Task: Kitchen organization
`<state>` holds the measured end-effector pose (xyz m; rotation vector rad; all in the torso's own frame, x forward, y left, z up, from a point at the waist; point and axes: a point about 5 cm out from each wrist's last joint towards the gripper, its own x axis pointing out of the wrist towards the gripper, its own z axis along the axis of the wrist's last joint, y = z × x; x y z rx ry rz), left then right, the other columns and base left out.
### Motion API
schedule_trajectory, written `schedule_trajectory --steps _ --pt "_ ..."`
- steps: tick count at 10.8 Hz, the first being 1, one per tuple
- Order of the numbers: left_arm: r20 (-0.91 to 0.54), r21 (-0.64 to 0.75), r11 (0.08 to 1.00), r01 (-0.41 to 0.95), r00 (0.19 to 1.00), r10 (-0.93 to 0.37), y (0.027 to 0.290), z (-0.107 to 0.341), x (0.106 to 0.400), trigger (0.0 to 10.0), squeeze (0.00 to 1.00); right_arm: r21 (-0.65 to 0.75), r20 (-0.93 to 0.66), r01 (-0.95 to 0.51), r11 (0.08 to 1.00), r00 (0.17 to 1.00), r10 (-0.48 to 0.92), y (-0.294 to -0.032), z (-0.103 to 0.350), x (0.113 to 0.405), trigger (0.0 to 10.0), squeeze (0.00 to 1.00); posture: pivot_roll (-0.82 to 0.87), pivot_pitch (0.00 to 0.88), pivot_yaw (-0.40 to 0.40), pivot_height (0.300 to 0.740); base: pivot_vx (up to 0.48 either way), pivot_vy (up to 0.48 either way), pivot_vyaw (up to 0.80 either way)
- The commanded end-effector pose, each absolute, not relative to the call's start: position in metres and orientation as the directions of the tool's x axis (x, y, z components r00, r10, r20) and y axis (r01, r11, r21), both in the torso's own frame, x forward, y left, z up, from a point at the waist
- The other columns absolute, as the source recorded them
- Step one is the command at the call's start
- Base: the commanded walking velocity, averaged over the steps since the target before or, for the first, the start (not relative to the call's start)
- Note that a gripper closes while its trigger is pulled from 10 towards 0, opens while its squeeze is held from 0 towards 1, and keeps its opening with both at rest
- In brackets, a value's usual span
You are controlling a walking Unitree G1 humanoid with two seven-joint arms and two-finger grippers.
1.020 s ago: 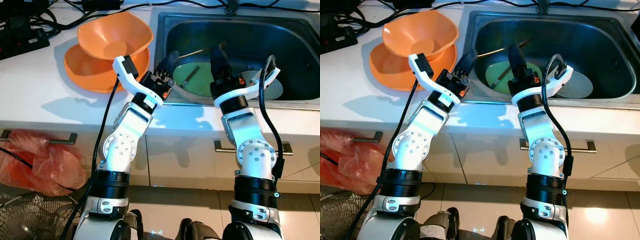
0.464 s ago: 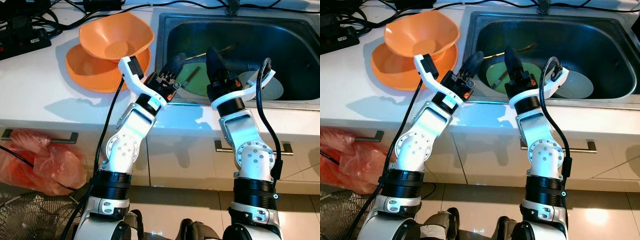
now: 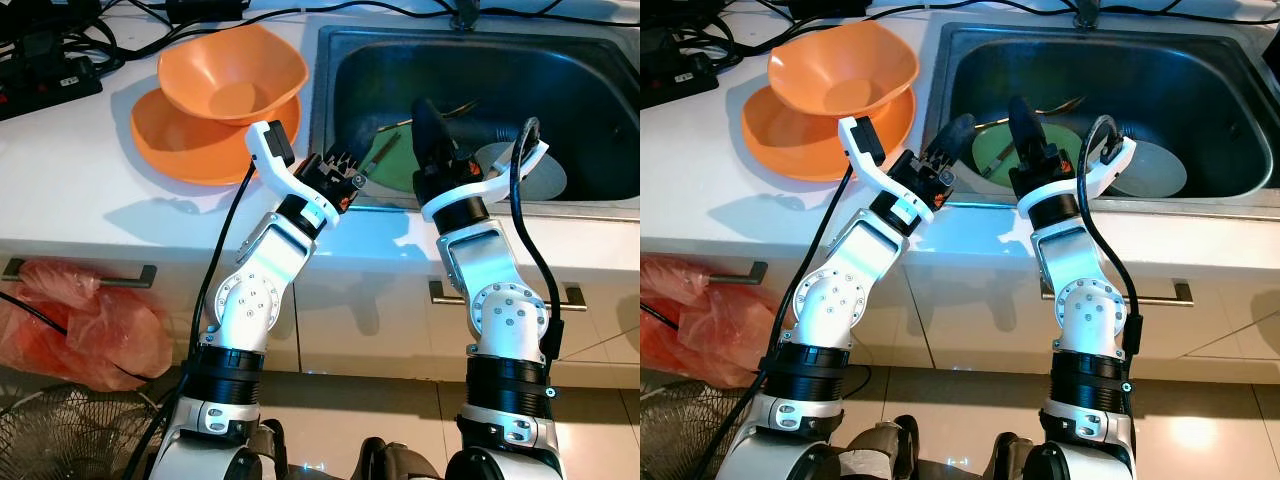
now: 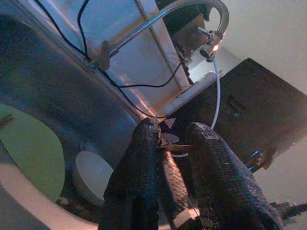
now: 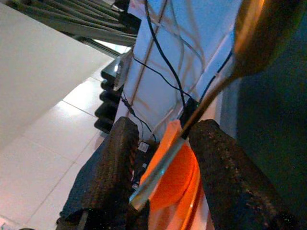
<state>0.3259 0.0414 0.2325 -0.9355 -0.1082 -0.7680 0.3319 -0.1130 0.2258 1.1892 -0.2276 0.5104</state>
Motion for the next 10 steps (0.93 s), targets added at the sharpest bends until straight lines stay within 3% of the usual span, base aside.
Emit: schedule_trajectory --steps 1,10 --pt "0.440 -0.701 0.262 0.663 0.692 -0.573 0.019 0.236 0.315 10.0 0.00 0.824 0.441 -0.502 0.263 0.860 0.258 -0.108 0.228 0.334 10.0 0.00 0.09 0.191 0.017 0.740 0.000 0.000 0.00" --pt "0.432 -0.700 0.272 0.661 0.694 -0.575 0.021 0.235 0.313 10.0 0.00 0.833 0.442 -0.464 0.302 0.886 0.139 -0.128 0.240 0.351 10.0 0.00 0.10 0.195 0.015 0.740 0.000 0.000 0.00"
